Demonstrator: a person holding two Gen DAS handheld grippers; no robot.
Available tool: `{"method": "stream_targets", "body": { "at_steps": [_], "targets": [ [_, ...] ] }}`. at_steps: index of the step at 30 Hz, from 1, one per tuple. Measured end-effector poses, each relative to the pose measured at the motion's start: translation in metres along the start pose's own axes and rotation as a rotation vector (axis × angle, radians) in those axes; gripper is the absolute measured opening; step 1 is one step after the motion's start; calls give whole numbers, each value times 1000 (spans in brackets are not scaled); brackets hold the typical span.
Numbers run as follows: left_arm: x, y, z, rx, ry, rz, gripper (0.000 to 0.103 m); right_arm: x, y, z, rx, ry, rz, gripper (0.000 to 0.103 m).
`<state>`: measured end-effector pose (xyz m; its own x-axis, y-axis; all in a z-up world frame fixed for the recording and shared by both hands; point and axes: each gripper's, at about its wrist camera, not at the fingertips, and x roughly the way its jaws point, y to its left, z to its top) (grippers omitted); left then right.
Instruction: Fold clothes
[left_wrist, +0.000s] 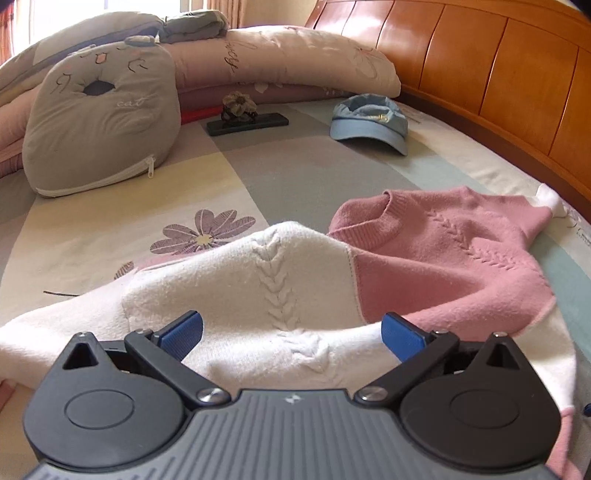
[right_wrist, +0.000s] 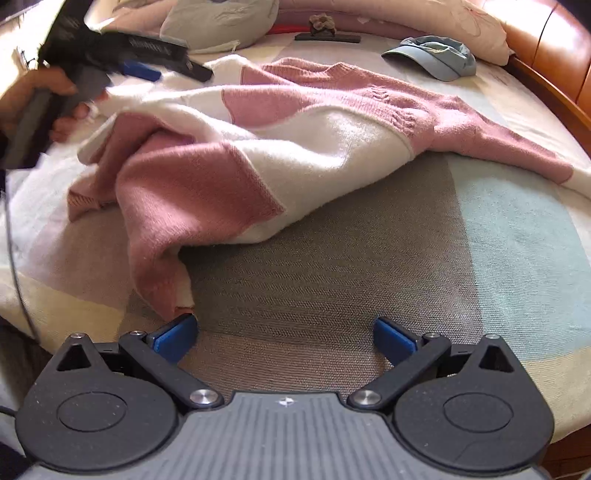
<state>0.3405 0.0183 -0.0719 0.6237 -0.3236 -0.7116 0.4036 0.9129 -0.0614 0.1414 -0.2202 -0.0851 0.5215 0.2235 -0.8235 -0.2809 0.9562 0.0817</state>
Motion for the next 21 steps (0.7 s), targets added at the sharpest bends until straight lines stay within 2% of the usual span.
{"method": "stream_targets", "body": {
  "at_steps": [4, 6, 8, 11, 14, 16, 17, 21],
  "targets": [
    [25, 12, -15, -41, 84, -74, 102, -20, -6, 23, 2, -62, 15, 103],
    [16, 16, -29, -21, 41, -96, 102, -29, -9, 45, -20, -104, 27, 103],
    [5, 22, -33, -13, 37, -109, 102, -35, -13, 70, -46, -146, 52, 103],
    [-9, 33, -28, -7, 27, -112, 102, -28, -19, 120, -96, -187, 122, 103],
    [-23, 44, -22, -1, 16, -114, 102, -4, -20, 179, -131, -199, 202, 103],
    [-21, 58, -7, -4, -10, -77, 102, 21, -17, 218, -157, -185, 244, 103],
    [-20, 65, 0, -5, -23, -59, 102, 34, -15, 235, -174, -176, 248, 103],
    [-7, 88, 24, -8, -49, 10, 102, 96, -9, 288, -244, -102, 92, 103]
  ]
}}
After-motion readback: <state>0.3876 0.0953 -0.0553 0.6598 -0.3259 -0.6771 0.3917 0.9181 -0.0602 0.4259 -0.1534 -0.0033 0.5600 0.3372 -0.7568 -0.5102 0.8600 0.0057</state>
